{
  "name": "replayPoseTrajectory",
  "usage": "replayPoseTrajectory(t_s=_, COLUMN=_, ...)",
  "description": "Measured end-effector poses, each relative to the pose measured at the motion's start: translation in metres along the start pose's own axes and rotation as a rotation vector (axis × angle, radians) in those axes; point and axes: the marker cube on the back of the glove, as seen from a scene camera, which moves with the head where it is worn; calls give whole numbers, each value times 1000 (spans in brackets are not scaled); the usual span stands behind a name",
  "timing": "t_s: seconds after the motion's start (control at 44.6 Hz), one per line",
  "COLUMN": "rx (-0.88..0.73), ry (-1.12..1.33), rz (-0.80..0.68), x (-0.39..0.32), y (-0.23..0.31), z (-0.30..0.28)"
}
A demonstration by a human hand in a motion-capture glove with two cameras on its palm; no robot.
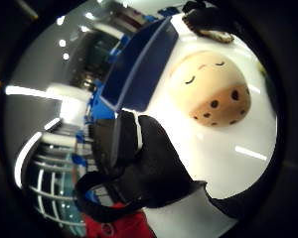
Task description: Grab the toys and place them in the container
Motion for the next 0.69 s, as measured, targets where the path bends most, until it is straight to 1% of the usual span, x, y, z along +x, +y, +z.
replayPoseTrajectory(t_s=0.314, rx=-111, ry=80, rz=3, x=-23, y=-42, z=30)
replayPoseTrajectory(t_s=0.493, rx=-121, ry=105, rz=-2, x=-22, y=-53, z=36)
replayPoseTrajectory(t_s=0.695, rx=-260, ry=104, rz=12, x=-14, y=-58, z=55)
